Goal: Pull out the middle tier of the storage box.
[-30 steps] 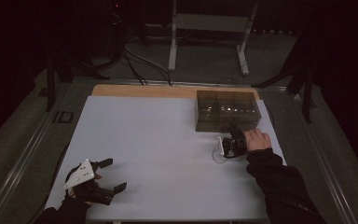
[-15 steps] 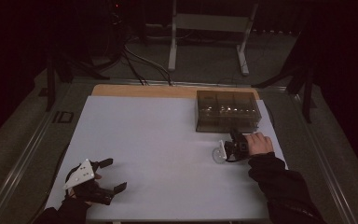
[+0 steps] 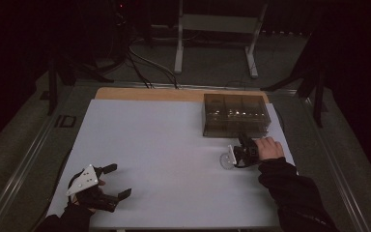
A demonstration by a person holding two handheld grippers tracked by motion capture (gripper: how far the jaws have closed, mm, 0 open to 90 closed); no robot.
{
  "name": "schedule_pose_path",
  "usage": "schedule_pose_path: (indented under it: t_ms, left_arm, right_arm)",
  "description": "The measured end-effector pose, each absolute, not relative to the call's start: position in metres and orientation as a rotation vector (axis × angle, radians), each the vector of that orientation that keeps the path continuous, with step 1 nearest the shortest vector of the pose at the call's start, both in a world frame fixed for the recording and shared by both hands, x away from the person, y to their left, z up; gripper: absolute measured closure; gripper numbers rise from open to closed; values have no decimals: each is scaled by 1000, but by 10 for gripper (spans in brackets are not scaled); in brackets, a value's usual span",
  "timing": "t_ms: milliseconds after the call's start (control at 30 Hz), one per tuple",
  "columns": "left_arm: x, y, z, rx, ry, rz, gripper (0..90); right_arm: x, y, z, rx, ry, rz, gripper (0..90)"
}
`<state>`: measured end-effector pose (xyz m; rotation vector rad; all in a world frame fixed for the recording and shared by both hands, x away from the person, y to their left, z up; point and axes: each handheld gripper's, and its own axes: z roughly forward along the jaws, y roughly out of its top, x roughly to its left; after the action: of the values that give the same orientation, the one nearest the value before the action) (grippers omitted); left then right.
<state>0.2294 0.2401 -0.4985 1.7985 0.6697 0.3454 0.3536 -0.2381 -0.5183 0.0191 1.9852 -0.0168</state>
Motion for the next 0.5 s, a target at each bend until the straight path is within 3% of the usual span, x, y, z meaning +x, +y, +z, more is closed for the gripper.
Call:
schedule_pose_path:
  t_ms: [400,500]
  left_arm:
    - [229,239,-499,1809,669,347,11]
    - [230,240,-499,1806,668,346,11]
  right_arm:
    - [354,-241,-514,44,2017,23,796]
    - [354,-244,-510,47,2051,76,760]
